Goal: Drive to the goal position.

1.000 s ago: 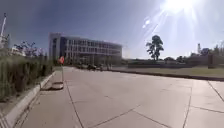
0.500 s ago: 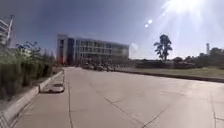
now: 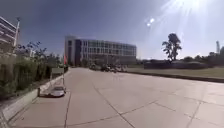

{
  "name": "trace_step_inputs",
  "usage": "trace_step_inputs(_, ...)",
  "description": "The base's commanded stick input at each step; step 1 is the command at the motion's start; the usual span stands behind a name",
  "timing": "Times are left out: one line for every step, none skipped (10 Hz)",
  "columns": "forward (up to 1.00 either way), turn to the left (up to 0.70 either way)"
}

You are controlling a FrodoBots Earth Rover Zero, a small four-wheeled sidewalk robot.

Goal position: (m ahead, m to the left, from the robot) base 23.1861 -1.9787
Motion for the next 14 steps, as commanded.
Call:
trace_step_inputs(0.68,0.14)
trace_step_inputs(0.68,0.14)
trace_step_inputs(0.68,0.14)
trace_step_inputs(0.68,0.14)
trace_step_inputs(0.7,0.14)
trace_step_inputs(0.7,0.13)
trace_step_inputs(0.7,0.13)
trace_step_inputs(0.7,0.13)
trace_step_inputs(0.7,0.13)
trace_step_inputs(0.7,0.13)
trace_step_inputs(0.7,0.13)
trace_step_inputs(0.7,0.13)
trace_step_inputs(0.7,0.13)
trace_step_inputs(0.7,0.13)
